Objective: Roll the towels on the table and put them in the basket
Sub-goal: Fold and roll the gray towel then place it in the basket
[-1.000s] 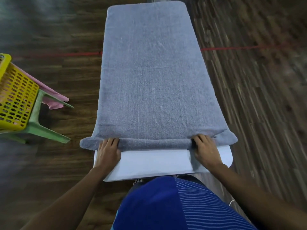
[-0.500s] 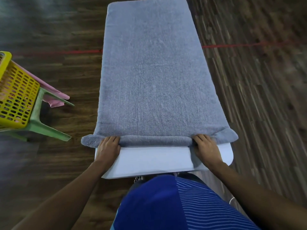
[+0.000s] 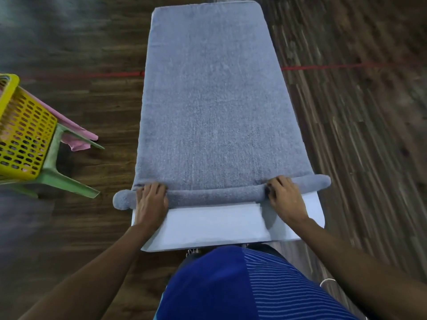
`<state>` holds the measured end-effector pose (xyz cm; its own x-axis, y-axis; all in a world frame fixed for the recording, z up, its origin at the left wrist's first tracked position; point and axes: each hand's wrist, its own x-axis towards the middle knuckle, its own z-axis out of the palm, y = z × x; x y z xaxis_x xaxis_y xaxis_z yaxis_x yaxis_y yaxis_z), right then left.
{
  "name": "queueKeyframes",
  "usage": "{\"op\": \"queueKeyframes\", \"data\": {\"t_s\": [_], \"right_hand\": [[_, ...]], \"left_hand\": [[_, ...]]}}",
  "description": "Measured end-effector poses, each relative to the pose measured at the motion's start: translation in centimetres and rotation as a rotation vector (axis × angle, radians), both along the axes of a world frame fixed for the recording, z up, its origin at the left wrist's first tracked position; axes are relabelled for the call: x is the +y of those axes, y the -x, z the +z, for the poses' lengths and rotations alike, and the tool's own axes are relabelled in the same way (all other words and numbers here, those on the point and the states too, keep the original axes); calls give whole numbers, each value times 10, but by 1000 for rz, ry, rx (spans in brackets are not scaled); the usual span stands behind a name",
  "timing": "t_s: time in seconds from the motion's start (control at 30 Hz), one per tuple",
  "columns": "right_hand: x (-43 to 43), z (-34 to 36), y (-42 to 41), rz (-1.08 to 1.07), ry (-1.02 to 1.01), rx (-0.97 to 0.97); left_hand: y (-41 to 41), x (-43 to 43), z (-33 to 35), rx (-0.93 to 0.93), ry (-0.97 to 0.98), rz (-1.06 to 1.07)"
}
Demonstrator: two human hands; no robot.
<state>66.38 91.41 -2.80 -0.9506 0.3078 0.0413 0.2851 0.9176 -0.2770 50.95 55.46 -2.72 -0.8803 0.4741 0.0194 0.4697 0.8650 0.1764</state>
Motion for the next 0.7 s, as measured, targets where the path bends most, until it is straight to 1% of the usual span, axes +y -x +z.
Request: {"op": "queueKeyframes", "data": {"t_s": [0.07,0.17,0.23,0.33,0.43,0.53,0.6,0.7], "right_hand": [[-6,-6,-12,74,-5,-37],[-10,-15,-25,74,-38,-115],[-9,-15,-22,37,-66,-124],[-8,-9,-10,-1,-75,-154],[-5,-1,-2,-16,-81,-267],[-2,3,-1,-56,-110,-395],[-3,0,-1,-77,-146,-366],[-6,-4,-4,-99,-163,-143]], "left_hand": [[-13,2,-3,-10,-6,-88],[-23,-2,-12,-92,93,-147],[-21,-2,-11,-144,110,-135],[-15,2,-3,-162,77,-112],[-10,8,10,-203,54,-75],[-3,13,12,-313,83,-55],[2,13,6,-326,66,-48],[-1,9,-2,-153,35,-25]]}}
